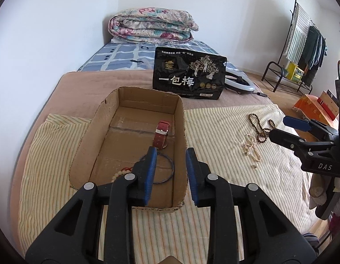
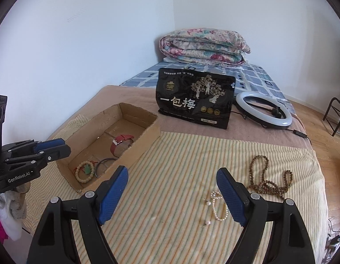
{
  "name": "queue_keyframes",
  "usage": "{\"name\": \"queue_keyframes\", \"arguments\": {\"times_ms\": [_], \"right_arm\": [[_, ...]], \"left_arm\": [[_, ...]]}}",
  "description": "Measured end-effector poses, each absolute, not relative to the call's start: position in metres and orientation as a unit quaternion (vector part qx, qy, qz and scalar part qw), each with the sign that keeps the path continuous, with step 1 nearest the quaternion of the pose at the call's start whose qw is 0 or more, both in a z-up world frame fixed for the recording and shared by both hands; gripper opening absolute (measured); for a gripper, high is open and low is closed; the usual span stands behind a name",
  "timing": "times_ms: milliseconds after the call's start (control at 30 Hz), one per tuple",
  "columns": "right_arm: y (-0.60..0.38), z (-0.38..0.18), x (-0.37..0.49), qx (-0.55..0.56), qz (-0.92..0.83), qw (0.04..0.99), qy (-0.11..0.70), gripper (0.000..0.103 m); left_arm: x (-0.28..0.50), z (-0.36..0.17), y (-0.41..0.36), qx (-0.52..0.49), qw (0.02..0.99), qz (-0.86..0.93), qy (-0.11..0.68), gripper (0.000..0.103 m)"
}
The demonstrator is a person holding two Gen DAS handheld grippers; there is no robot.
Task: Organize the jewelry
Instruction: 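Reach the left tool to the white pearl necklace while the right tool approaches the brown prayer beads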
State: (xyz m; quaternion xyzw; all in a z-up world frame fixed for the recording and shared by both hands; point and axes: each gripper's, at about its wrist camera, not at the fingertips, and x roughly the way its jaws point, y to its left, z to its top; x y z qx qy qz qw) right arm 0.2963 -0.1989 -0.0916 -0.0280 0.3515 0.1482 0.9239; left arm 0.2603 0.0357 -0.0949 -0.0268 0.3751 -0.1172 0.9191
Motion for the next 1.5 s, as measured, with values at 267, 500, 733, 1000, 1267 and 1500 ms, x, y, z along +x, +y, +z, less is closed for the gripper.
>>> {"name": "queue_keyframes", "arguments": {"times_ms": [267,500,733,1000,1267,1500], "right_arm": [[-0.254,-0.093,0.29,-0.012,0.103,0.931,0.351,0.097],[-0.309,-0.099,0.29,0.005,0.05,0.932,0.358,0.102],[-0.36,-0.111,0.297,0.035,0.007,0.926,0.375,0.103],[-0.396,-0.132,0.31,0.07,-0.019,0.917,0.391,0.103],[-0.419,-0.161,0.33,0.103,-0.035,0.902,0.417,0.103],[-0.422,-0.188,0.353,0.127,-0.033,0.888,0.441,0.103]], "left_arm": [[0.259,-0.091,0.003,-0.027,0.914,-0.145,0.378,0.046],[0.262,-0.095,-0.025,-0.03,0.908,-0.167,0.384,0.064],[0.271,-0.105,-0.059,-0.017,0.898,-0.195,0.393,0.064],[0.285,-0.124,-0.099,-0.009,0.883,-0.23,0.41,0.064],[0.306,-0.15,-0.131,-0.009,0.863,-0.257,0.434,0.064],[0.323,-0.172,-0.154,-0.009,0.849,-0.274,0.453,0.064]]}}
